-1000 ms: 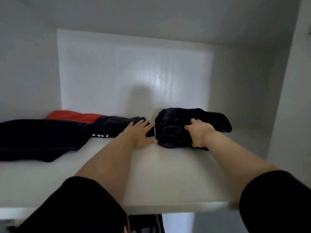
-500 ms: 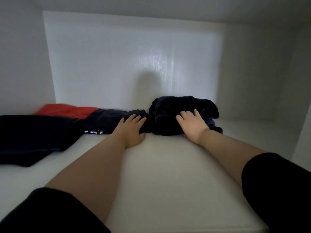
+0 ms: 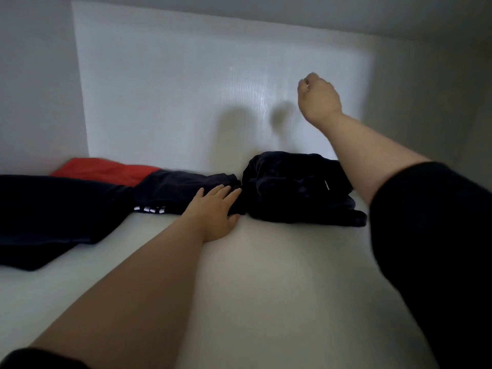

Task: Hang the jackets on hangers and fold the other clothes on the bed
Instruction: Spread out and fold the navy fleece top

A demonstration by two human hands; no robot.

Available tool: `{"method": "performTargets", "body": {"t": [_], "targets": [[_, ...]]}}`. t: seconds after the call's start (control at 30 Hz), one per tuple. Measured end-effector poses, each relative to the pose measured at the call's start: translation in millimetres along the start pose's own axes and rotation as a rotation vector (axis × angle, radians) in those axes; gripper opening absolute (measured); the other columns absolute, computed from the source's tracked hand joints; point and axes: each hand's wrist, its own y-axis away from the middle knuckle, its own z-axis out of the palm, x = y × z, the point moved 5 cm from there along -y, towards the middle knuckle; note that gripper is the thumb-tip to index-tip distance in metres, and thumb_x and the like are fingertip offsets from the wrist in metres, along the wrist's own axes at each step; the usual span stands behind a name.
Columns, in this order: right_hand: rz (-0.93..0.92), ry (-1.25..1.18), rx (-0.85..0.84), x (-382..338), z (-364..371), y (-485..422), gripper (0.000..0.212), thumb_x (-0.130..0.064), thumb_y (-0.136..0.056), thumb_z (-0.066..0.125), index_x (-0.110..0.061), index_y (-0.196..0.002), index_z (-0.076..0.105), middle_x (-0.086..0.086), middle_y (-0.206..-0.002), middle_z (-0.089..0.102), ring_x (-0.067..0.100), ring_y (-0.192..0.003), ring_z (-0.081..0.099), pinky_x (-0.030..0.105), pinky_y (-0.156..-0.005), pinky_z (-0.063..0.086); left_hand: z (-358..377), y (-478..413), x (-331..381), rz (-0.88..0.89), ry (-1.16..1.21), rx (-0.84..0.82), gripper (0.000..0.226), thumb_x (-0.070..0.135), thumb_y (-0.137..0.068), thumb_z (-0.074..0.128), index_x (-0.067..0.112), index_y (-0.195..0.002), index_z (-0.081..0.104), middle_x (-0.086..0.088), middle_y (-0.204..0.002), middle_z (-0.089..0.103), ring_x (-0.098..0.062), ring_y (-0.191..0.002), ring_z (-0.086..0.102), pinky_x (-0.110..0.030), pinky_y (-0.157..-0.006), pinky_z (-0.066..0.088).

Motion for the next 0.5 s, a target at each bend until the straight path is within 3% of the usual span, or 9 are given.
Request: {"method": "performTargets", "body": {"t": [0.03,0.07,0.1,0.17,0.33,0.5], "targets": [[0.044,0.065,-0.089,9.5,27.5,5.3,0.045,-0.035,-0.100,0.026,-0.010,-0.129,0.048,0.017,-0.132,0.053,0.035,-0.123,0.045,0.039,-0.094,0.034,1.0,-0.2,-0.7,-0.001,0.004,0.001,0.064,0.045,-0.097,0.034,0.026,-0.153,0.007,0.000,-0.160,0.012,-0.016,-0.147,0.005,-0.046,-0.117,0.005],[0.084,0.187,-0.296,22.4,64.9,25.7,0.050,-0.040,-0.100,0.023,-0.016,-0.141,0.040,0.013,-0.145,0.042,0.033,-0.133,0.036,0.047,-0.107,0.025,1.0,-0.2,-0.6,-0.001,0.005,0.000,0.064,0.045,-0.097,0.034,0.026,-0.153,0.007,0.000,-0.160,0.012,-0.015,-0.147,0.005,-0.045,-0.118,0.005],[0.093,0.323,-0.523,34.7,103.9,52.5,0.055,-0.045,-0.100,0.020,-0.022,-0.149,0.028,0.008,-0.155,0.028,0.032,-0.141,0.024,0.054,-0.113,0.011,1.5,-0.3,-1.1,-0.004,0.008,-0.001,0.064,0.045,-0.097,0.034,0.026,-0.153,0.007,0.001,-0.160,0.012,-0.015,-0.147,0.005,-0.045,-0.118,0.005],[0.042,0.460,-0.702,46.9,149.2,86.1,0.060,-0.051,-0.099,0.018,-0.025,-0.153,0.012,0.007,-0.160,0.011,0.030,-0.146,0.009,0.058,-0.114,-0.003,3.4,-1.0,-2.3,-0.011,0.013,-0.002,0.064,0.045,-0.098,0.033,0.027,-0.153,0.008,0.002,-0.160,0.012,-0.014,-0.147,0.005,-0.045,-0.118,0.004],[0.027,0.446,-0.674,47.1,156.2,77.5,0.062,-0.052,-0.098,0.018,-0.024,-0.153,0.010,0.008,-0.160,0.011,0.029,-0.146,0.009,0.057,-0.114,-0.004,3.6,-0.9,-3.5,-0.010,0.002,-0.012,0.063,0.047,-0.097,0.033,0.028,-0.153,0.008,0.002,-0.160,0.010,-0.014,-0.147,0.003,-0.045,-0.118,0.004],[-0.025,0.368,-0.473,39.6,148.7,78.5,0.058,-0.046,-0.096,0.024,-0.018,-0.146,0.033,0.010,-0.148,0.038,0.029,-0.138,0.031,0.053,-0.115,0.008,-0.5,-3.1,3.8,0.039,-0.102,-0.068,0.067,0.053,-0.097,0.028,0.026,-0.153,0.003,-0.001,-0.161,0.005,-0.017,-0.148,0.001,-0.046,-0.118,0.003]]}}
